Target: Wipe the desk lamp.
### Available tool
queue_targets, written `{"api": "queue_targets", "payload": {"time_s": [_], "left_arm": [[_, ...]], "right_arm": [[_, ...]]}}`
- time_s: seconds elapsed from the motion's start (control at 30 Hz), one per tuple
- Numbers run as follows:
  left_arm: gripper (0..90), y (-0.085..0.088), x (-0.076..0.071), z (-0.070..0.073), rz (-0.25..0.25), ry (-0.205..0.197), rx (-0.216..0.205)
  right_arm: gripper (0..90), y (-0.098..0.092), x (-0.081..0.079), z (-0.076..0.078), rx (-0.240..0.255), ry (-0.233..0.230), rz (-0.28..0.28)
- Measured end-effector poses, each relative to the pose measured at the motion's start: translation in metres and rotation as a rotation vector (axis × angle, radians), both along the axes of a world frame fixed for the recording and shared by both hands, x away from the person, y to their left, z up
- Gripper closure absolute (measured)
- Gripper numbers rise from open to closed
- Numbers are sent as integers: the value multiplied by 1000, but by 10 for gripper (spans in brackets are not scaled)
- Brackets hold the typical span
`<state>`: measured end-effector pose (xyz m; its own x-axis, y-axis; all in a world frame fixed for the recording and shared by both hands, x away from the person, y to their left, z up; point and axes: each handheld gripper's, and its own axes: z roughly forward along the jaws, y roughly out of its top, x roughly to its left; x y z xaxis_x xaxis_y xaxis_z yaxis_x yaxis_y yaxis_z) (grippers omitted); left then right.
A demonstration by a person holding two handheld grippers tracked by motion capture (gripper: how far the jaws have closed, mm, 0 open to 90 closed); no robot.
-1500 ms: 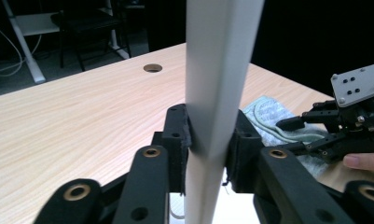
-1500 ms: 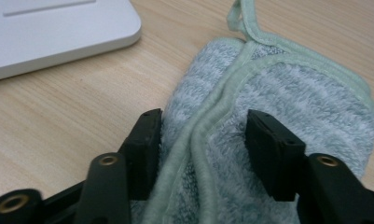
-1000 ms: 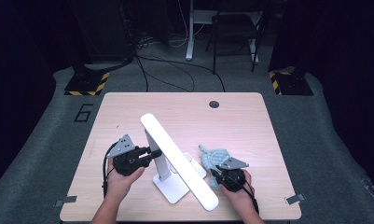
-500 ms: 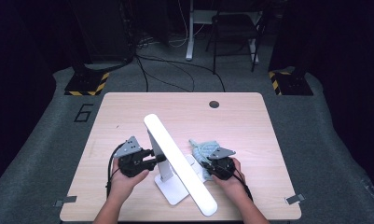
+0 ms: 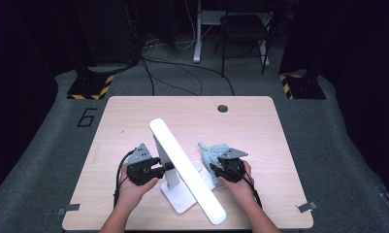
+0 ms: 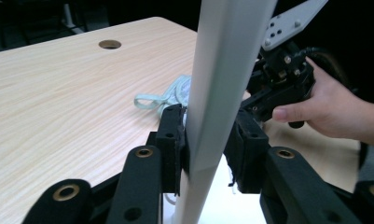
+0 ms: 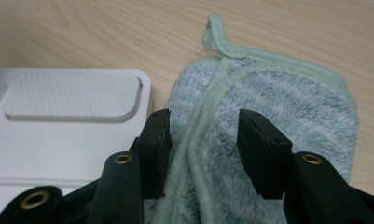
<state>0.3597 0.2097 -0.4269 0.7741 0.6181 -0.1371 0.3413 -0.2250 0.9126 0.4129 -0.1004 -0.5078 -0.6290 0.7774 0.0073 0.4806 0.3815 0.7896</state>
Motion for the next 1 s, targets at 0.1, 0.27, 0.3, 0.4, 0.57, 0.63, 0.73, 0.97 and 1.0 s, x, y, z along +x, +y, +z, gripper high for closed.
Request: {"api": "queue_targets", "payload": {"time_s": [0.1, 0.27, 0.3, 0.4, 0.57, 0.63, 0.73, 0.97, 1.0], "left_arm": [[734, 1, 2, -2, 6, 8, -28], [698, -2, 3, -5, -2, 21, -4], [696, -2, 4, -5, 0, 15, -3], [693, -3, 4, -6, 3, 18, -4], [661, -3, 4, -5, -5, 11, -12], [659, -3, 4, -5, -8, 3, -9], [722, -4, 4, -6, 4, 2, 12], [752, -5, 3, -5, 5, -23, 46], [753, -5, 3, -6, 11, -29, 44]], "right_arm": [[689, 3, 3, -6, -35, 25, 6], [579, 5, 2, -3, -27, 9, -14], [556, 6, 0, -2, -33, -15, -40], [487, 7, 2, -2, -79, -48, -70], [485, 9, 6, -12, -124, -42, -94], [517, 10, 7, -13, -122, -49, -83], [628, 7, 8, -13, -88, -15, -62], [779, 15, 13, -7, -37, 13, 55], [779, 17, 15, -7, -38, 16, 66]]}}
